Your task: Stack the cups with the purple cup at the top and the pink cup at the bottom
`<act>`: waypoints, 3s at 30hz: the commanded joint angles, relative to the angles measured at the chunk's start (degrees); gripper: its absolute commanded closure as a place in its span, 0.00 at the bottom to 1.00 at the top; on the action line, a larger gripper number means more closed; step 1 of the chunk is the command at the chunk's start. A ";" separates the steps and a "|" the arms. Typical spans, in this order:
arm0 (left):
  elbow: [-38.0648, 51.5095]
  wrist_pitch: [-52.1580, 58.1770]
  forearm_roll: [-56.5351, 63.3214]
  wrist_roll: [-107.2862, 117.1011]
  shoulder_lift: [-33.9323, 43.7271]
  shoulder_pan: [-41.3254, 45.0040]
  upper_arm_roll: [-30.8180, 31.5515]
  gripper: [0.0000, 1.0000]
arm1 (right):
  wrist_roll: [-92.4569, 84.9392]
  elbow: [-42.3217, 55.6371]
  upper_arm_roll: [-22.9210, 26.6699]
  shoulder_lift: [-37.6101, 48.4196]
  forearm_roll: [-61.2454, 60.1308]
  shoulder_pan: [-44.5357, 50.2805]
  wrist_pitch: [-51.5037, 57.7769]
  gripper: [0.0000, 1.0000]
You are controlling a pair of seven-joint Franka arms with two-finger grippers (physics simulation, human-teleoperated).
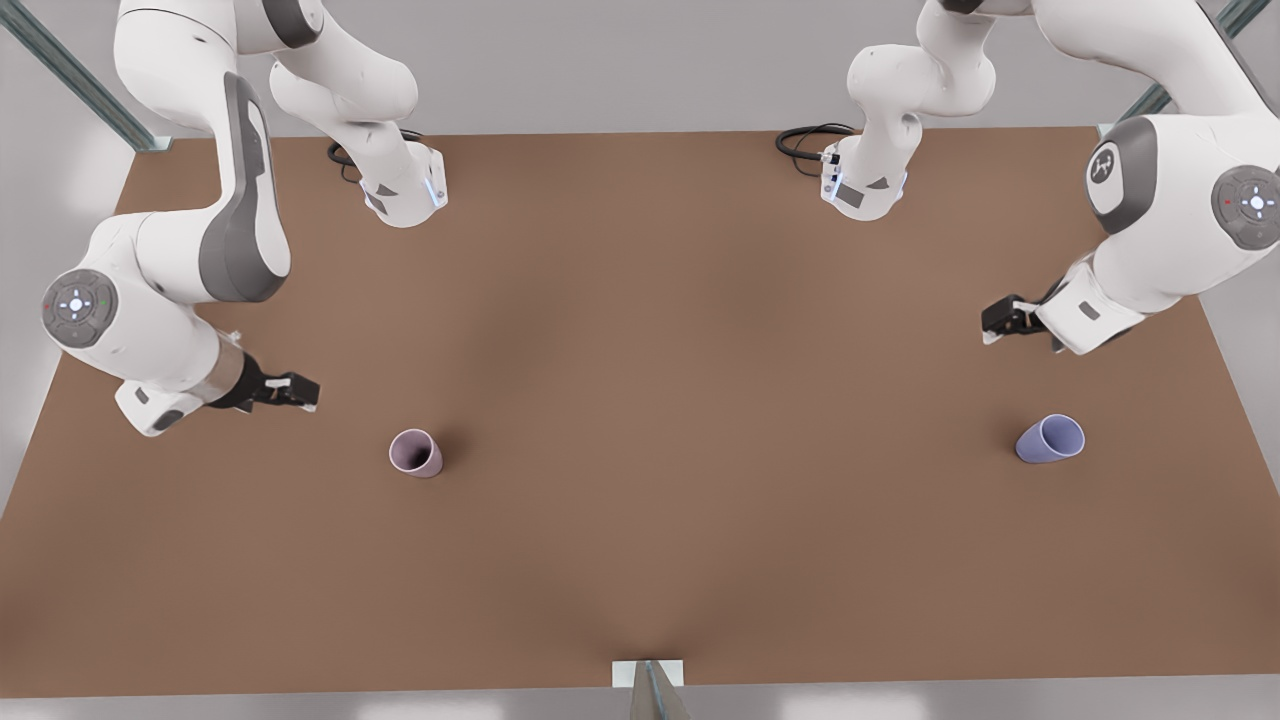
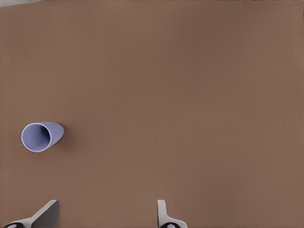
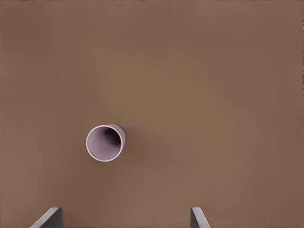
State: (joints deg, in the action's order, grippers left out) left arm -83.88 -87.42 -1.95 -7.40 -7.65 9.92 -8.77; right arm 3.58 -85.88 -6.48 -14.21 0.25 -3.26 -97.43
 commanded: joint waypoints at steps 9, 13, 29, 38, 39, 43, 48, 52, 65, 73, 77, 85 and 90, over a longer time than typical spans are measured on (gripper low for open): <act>-1.99 1.29 -0.25 -3.59 -2.11 -0.08 -4.50 0.00 | 1.78 -0.25 -0.11 -1.08 -0.16 0.27 -4.26 0.00; -1.99 1.29 -0.25 -3.59 -2.81 -0.08 -4.50 0.00 | 1.78 -0.61 -0.11 -5.82 0.02 0.36 -11.73 0.00; -1.64 2.43 0.28 -3.50 -2.37 -0.08 -4.67 0.00 | 1.69 -11.42 -1.43 -15.05 -0.42 1.77 -22.89 0.00; -1.64 2.17 0.37 -3.50 -2.46 -0.08 -4.67 0.00 | 1.60 -16.69 -1.43 -17.25 -0.33 2.38 -30.54 0.09; -1.64 2.17 0.37 -3.50 -2.46 -0.08 -4.67 0.00 | 1.60 -16.60 -1.43 -17.78 -0.33 2.47 -30.80 0.18; -1.73 2.26 0.37 -3.50 -2.46 -0.08 -4.67 0.00 | 1.60 -16.34 -1.43 -19.36 -0.33 2.56 -32.47 0.67; -1.82 2.17 0.37 -3.50 -2.63 -0.08 -4.67 0.00 | 1.60 -16.07 -2.40 -18.84 -0.33 2.65 -31.51 0.79; -1.82 2.17 0.37 -3.50 -2.99 -0.08 -4.67 0.00 | 4.32 -10.89 -3.36 -19.10 -0.42 2.65 -29.75 0.79; -1.47 1.11 -1.04 -2.97 -4.83 -0.08 -5.46 0.00 | 55.04 42.80 -17.51 -52.58 -1.48 33.57 -27.73 0.79; -0.85 1.11 -0.95 -2.88 -5.01 -0.17 -5.46 0.00 | 55.30 44.39 -16.90 -54.69 -3.06 36.66 -19.91 0.79; 0.99 0.50 -1.48 -2.88 -5.80 -0.08 -5.11 0.00 | 54.95 44.13 -14.35 -54.69 -2.44 36.75 -16.04 0.79; -10.43 -23.67 -1.57 -3.68 -8.87 -9.22 -5.20 0.00 | 54.87 44.13 -13.03 -56.01 -2.44 36.84 -20.25 0.14; -10.26 -27.89 -3.50 -15.98 -14.76 -16.95 -5.11 0.00 | 54.87 44.31 -11.80 -55.84 -2.36 38.68 -20.26 0.00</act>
State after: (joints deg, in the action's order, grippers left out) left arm -94.07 -107.35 -4.85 -13.02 -21.90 -6.20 -13.88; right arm 49.75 -41.63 -18.33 -70.19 -2.14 35.37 -117.21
